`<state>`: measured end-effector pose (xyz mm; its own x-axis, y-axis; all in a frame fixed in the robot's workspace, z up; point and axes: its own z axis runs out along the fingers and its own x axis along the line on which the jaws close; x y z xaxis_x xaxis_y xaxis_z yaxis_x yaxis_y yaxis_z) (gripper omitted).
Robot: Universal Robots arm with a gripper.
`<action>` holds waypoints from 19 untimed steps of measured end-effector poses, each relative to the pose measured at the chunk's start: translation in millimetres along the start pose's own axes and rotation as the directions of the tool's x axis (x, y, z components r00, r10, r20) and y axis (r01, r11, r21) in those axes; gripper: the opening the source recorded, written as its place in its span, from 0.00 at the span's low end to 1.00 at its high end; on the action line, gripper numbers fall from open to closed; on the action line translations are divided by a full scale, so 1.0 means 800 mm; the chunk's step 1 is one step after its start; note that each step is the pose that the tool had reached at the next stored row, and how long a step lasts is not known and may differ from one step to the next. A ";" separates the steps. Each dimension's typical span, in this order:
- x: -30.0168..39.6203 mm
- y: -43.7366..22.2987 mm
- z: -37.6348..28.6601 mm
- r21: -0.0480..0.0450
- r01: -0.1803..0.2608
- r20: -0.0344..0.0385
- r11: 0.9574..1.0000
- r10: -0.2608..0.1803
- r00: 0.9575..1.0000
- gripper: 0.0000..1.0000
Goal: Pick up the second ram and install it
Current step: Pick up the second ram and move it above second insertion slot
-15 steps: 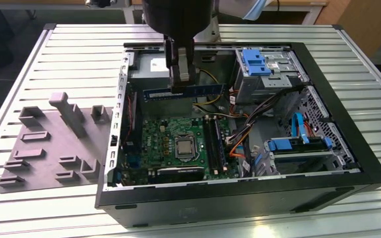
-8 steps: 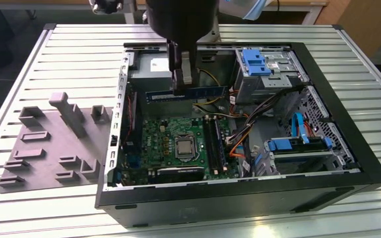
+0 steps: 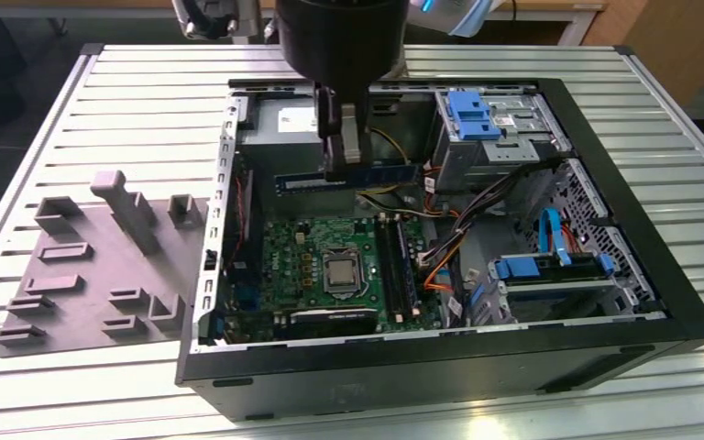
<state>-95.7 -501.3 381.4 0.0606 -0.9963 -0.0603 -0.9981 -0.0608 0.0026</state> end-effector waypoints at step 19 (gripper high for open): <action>0.0017 -0.0106 0.0183 -0.001 0.000 0.000 1.000 0.000 1.000 0.12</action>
<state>-87.2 -501.2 366.6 0.0601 -0.9964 -0.0604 -0.9982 -0.0604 0.0032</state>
